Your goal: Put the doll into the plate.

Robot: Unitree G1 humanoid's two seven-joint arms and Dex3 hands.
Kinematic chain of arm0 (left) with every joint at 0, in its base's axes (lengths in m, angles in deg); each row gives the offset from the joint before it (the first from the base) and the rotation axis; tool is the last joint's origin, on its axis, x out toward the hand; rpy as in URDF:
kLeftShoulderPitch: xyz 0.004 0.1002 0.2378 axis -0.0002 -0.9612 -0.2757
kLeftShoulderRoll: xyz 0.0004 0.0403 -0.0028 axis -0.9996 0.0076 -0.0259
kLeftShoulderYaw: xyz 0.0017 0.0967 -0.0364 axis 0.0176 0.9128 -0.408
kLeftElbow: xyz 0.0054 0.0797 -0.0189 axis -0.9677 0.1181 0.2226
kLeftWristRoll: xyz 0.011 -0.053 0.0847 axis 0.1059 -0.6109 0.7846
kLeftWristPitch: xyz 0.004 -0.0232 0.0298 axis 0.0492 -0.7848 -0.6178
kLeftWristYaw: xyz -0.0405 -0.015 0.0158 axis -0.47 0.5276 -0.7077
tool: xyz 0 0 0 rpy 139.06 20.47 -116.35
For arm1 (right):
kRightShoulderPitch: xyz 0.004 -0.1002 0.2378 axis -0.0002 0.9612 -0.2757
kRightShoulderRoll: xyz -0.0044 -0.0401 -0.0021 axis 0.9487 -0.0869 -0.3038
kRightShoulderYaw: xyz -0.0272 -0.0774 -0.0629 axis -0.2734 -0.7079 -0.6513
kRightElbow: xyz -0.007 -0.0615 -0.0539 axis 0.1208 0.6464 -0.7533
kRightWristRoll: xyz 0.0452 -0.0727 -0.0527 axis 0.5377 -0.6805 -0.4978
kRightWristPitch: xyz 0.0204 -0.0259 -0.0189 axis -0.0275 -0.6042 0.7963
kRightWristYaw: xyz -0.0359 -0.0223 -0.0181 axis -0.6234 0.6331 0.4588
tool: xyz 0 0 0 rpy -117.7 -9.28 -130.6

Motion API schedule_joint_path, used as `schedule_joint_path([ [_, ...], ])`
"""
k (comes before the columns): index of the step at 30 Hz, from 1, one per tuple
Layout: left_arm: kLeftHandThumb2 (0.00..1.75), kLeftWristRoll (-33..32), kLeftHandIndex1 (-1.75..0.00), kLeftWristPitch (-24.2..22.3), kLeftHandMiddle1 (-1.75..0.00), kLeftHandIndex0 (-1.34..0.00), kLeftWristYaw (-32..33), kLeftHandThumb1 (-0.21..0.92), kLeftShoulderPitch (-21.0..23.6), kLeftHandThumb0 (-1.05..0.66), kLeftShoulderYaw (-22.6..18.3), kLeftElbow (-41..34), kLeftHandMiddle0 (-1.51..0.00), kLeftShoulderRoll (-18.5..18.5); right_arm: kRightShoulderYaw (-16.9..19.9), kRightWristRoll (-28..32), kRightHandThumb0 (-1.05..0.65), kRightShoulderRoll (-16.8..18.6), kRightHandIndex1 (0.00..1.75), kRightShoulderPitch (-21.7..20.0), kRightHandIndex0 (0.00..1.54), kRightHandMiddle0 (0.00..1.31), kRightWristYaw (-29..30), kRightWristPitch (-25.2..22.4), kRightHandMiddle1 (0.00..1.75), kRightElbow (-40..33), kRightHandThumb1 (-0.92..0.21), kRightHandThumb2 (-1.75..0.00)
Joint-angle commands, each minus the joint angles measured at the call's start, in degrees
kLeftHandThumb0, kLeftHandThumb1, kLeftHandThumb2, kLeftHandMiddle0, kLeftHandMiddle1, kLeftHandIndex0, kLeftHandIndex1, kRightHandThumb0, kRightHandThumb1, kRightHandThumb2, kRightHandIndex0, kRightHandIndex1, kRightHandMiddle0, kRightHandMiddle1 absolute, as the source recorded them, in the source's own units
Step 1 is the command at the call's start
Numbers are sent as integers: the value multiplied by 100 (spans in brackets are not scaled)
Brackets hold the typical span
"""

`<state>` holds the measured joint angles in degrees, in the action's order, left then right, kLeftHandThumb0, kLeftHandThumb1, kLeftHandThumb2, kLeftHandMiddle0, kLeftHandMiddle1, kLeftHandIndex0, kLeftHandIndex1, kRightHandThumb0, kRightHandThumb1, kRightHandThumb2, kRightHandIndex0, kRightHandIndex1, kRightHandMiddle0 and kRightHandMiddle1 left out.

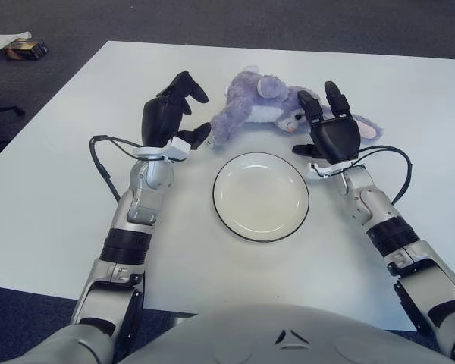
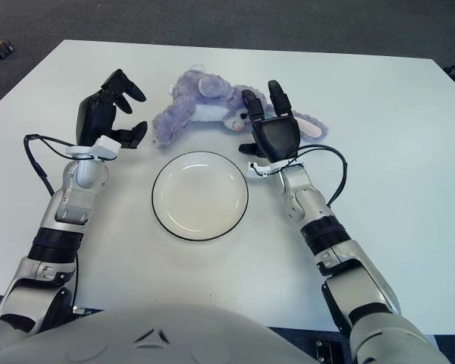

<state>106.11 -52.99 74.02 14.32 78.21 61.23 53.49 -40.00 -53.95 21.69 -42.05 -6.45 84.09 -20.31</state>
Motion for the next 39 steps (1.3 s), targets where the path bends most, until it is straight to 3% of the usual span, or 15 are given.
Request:
schedule_joint_path([
  [1,149,65,-175,-5,-175,-47,61,18,71,-1,30,-21,-72,-31,-99,-32,-93,72,0,-120,0,0,86,-25,37,209,-68,-55],
  [3,148,72,-175,-4,-175,-54,66,19,69,-1,31,-24,-64,-31,-130,-18,-93,90,0,-150,0,0,106,-31,36,283,-68,-55],
  [10,147,66,-175,28,-175,-58,81,19,50,-1,40,-39,-60,-21,-257,33,-93,162,0,-324,0,0,273,5,31,751,-68,-56],
  [12,153,59,-175,33,-175,-53,83,15,43,-1,40,-46,-72,-19,-288,53,-94,186,0,-387,0,0,322,16,28,902,-69,-56],
  [15,149,62,-175,27,-175,-56,88,18,36,-1,43,-59,-63,-12,-322,89,-94,214,0,-458,0,0,389,29,26,1067,-69,-56],
  [21,156,31,-175,32,-175,-51,81,12,21,-2,44,-74,-79,-17,-389,174,-94,318,0,-655,0,0,565,52,24,1501,-69,-55],
  [32,160,33,-174,36,-175,-52,87,8,8,-2,49,-92,-82,-30,-435,321,-93,467,0,-987,0,0,820,79,27,2056,-71,-55],
  [39,156,26,-175,39,-175,-50,89,12,-5,-2,46,-96,-79,-38,-391,478,-90,581,0,-1146,0,0,969,98,32,2218,-70,-54],
])
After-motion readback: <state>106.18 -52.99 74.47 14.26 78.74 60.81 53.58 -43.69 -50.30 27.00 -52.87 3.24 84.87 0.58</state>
